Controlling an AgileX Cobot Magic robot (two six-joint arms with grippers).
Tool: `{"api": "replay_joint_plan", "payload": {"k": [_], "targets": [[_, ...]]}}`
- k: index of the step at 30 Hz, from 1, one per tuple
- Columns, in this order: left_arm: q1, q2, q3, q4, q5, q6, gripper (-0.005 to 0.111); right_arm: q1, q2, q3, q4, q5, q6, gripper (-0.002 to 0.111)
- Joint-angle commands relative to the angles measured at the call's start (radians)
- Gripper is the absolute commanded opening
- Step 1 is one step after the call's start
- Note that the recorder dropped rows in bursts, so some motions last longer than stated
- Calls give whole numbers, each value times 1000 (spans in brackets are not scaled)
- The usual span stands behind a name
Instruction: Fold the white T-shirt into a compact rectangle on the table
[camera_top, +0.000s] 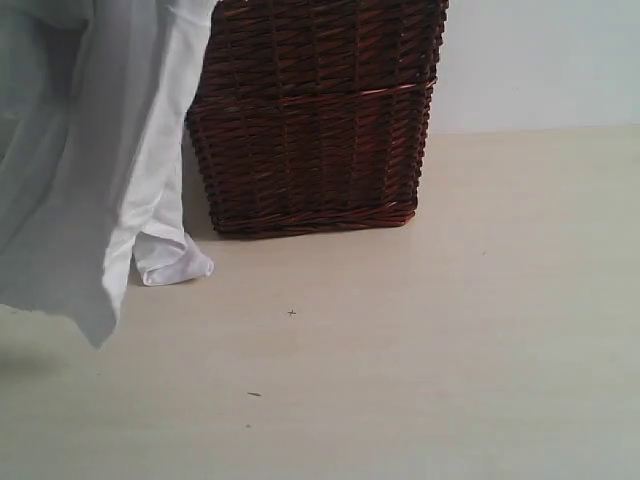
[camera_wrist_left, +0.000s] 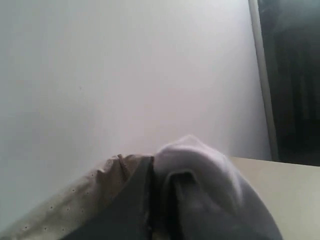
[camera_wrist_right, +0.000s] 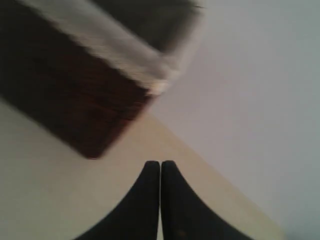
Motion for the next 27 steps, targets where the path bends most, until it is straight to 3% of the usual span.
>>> {"api": "replay_joint_plan", "payload": {"k": [1,4,6,9,14,18,21,27], "targets": [[-5,-3,1,-24,-21,-15,0,-2,13,89,428,40,-200,21],[-3,-5,1,-24,-28,-29,0,1,25,197,631,72,-306,49],[-3,-5,1,-24,-26,-28,0,15,25,279,804,68,-421,59],[-3,-3,1,-24,-30,-30,0,48,25,349,832,-15,-459,61],[-3,-3,1,-24,-36,-33,0,54,28,367,622,-235,-147,61],[-5,-3,1,-24,-56,-33,0,59,38,367,732,-360,-267,63],[-5,-3,1,-24,-75,-33,0,59,52,367,701,-451,-259,69],[-5,-3,1,-24,-79,-29,0,59,127,367,727,-466,-245,67]]}}
